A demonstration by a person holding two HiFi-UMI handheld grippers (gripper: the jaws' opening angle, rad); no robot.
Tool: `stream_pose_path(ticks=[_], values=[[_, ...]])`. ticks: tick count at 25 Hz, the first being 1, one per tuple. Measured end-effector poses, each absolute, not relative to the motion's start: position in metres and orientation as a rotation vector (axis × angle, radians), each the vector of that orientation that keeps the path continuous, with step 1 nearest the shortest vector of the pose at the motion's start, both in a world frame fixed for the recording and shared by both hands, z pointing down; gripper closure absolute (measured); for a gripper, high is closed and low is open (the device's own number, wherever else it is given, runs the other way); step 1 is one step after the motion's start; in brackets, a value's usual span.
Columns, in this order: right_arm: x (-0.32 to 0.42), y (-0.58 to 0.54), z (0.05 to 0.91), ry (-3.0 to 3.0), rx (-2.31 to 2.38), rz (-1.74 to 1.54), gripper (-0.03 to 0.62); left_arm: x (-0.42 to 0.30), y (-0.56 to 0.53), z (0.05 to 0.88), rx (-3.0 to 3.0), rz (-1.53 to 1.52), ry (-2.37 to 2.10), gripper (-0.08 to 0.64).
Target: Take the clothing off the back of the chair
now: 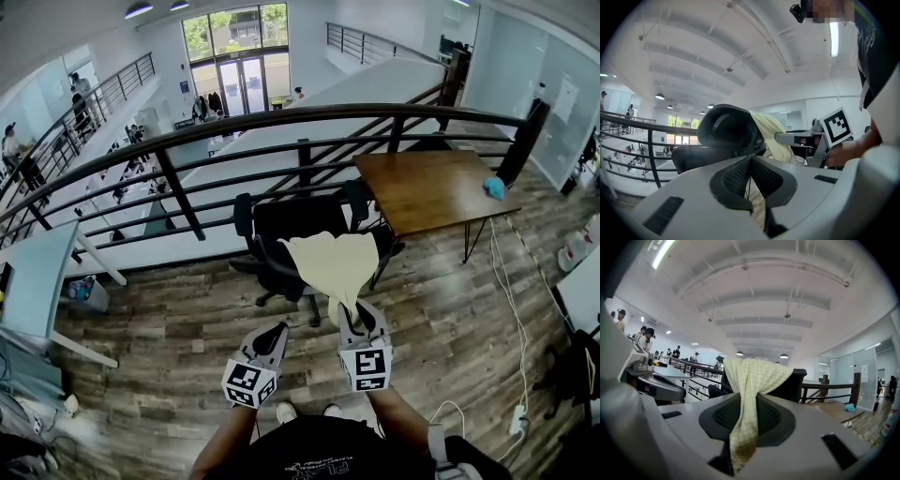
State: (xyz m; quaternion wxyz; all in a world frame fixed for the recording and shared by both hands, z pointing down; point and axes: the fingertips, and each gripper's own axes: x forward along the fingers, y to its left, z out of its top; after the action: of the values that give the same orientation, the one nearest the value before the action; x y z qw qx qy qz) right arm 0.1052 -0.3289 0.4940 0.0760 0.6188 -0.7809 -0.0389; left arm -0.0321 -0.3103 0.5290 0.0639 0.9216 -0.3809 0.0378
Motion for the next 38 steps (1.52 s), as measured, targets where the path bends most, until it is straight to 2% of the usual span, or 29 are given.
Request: stream_pose_path(ticks=[38], values=[[0.124, -0.255, 0.503, -2.445, 1.727, -0.093, 0.502, -0.016, -0.243, 0.538, 2.709, 0.120, -1.249, 0.548]])
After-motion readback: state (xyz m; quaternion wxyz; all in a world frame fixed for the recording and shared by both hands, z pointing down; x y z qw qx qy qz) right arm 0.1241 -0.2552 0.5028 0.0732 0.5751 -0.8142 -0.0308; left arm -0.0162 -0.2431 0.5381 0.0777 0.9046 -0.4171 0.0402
